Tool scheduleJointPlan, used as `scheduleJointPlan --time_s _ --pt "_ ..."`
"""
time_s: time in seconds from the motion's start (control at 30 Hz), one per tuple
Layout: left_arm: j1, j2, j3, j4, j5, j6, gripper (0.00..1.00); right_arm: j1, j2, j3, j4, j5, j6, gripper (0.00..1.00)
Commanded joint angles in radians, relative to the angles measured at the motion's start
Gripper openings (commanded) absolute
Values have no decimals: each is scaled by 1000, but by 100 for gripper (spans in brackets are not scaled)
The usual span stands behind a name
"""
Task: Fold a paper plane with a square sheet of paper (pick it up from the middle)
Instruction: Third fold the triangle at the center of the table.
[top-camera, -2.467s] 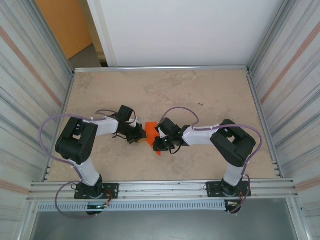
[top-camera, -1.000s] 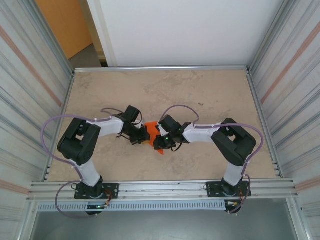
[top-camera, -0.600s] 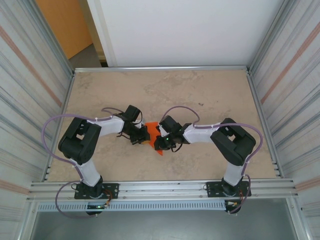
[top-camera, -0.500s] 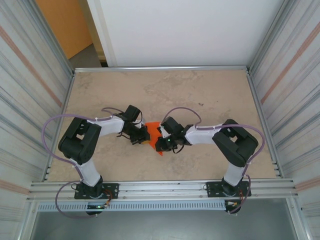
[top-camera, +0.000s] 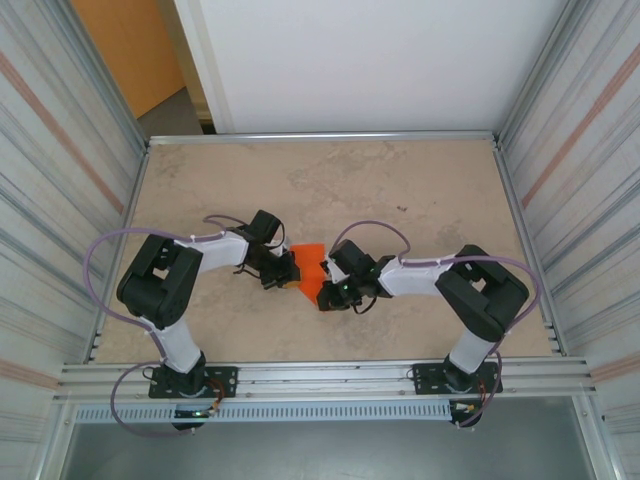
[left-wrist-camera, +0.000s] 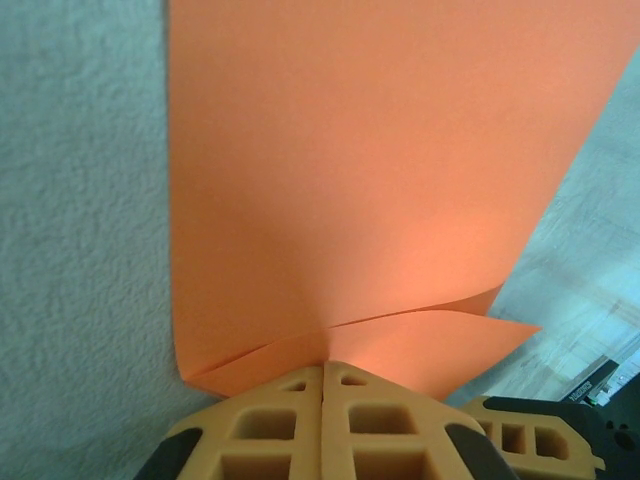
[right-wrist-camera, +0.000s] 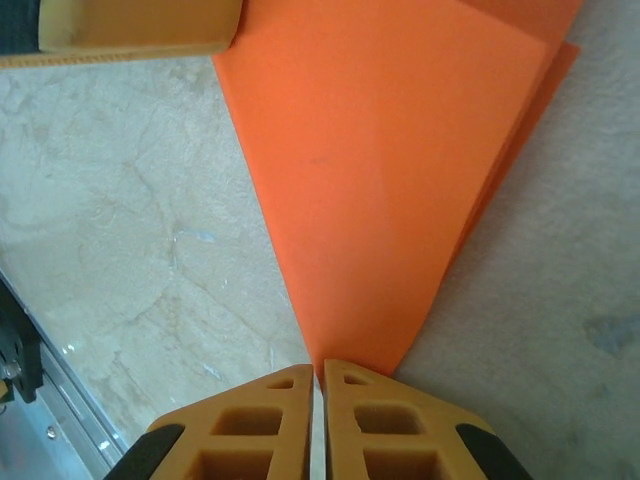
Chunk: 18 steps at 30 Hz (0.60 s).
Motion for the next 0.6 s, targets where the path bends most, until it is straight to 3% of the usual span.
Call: scheduleJointPlan --time_s 0.0,0.1,0.3,0.57 --pt "3 68 -35 -72 -139 14 7 13 -93 3 -49 52 -33 12" --pt "2 69 -32 -74 -137 15 7 15 -81 54 -41 101 -48 15" --pt "3 75 -24 -72 -132 14 7 17 84 169 -24 69 -63 13" --pt "9 86 -51 -51 -130 14 7 18 96 57 31 79 -36 10"
